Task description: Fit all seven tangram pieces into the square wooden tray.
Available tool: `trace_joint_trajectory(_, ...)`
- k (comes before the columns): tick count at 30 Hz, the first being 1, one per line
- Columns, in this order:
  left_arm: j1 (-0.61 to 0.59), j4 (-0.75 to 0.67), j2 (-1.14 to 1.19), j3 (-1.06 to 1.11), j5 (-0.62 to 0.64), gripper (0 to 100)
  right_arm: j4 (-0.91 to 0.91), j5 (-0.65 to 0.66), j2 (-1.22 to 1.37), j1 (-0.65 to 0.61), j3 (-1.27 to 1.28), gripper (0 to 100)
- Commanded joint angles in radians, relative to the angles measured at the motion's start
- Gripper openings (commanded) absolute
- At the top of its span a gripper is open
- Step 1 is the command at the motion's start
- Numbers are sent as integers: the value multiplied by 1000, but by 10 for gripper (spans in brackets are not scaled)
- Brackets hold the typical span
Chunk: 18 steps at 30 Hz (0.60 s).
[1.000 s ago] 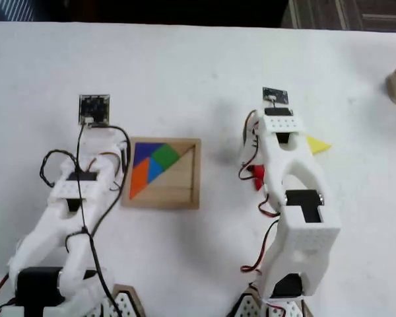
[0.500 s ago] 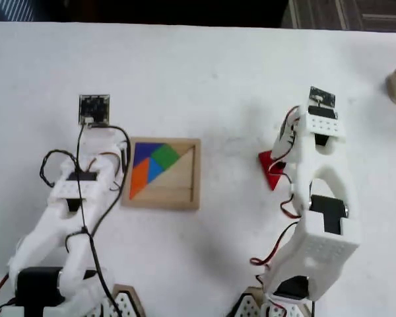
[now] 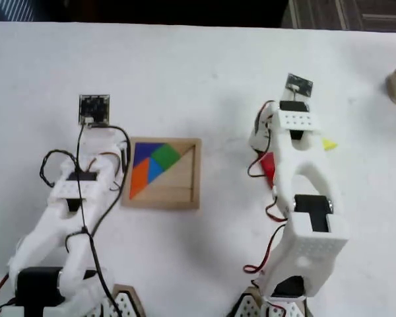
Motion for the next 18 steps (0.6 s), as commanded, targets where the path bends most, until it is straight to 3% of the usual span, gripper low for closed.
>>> trace_joint_trajectory(1, -15, 2, 2, -52, -3, 154, -36, -12, 19, -7, -35, 317)
trace_joint_trajectory(10, -15, 2, 2, -52, -3, 154, 21, -12, 189, -13, -175, 300)
trace_joint_trajectory(18, -15, 2, 2, -52, -3, 154, 182, -5, 338, -13, -384, 279)
